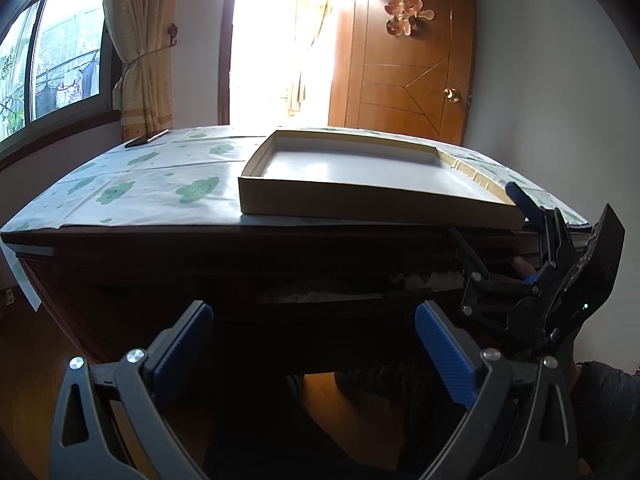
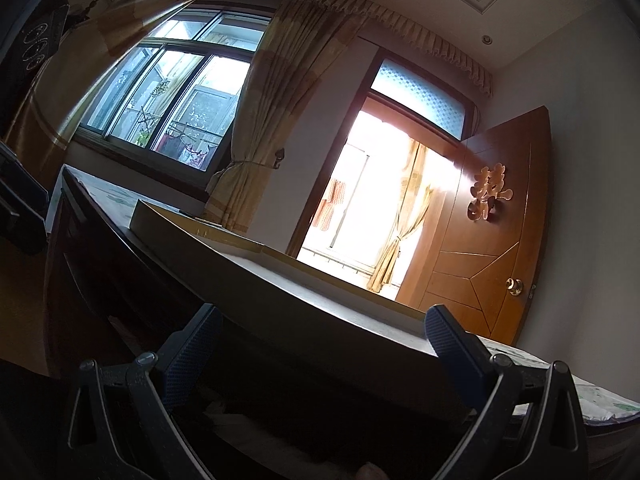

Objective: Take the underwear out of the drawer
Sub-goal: 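Lower both tools toward the open drawer of clothes below the table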

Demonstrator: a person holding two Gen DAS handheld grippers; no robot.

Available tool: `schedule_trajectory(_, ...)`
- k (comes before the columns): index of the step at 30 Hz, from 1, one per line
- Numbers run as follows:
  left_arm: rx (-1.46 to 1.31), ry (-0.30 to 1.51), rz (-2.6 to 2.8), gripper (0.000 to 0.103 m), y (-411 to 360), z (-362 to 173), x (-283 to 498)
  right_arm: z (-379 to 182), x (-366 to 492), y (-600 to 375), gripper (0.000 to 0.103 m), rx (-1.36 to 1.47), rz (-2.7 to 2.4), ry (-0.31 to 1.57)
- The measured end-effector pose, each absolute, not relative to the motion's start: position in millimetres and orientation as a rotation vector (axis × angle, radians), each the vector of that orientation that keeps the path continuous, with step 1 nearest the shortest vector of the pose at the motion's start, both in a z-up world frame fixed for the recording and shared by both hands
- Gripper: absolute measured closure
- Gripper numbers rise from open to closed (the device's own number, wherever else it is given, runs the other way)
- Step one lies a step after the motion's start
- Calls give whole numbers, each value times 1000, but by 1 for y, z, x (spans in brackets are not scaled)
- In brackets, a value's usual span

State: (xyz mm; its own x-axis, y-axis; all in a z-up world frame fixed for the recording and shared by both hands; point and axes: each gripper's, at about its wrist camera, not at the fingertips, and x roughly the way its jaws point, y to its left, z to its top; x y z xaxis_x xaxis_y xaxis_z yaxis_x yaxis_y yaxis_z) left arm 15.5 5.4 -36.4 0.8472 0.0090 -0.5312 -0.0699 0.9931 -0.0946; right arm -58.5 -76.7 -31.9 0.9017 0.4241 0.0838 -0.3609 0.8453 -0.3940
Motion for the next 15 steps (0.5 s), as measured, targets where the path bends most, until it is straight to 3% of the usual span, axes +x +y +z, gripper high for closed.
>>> schedule_trajectory(15,-122,569,41,0,6,-36,15,-34,-53,-76,1,-446,403,-158)
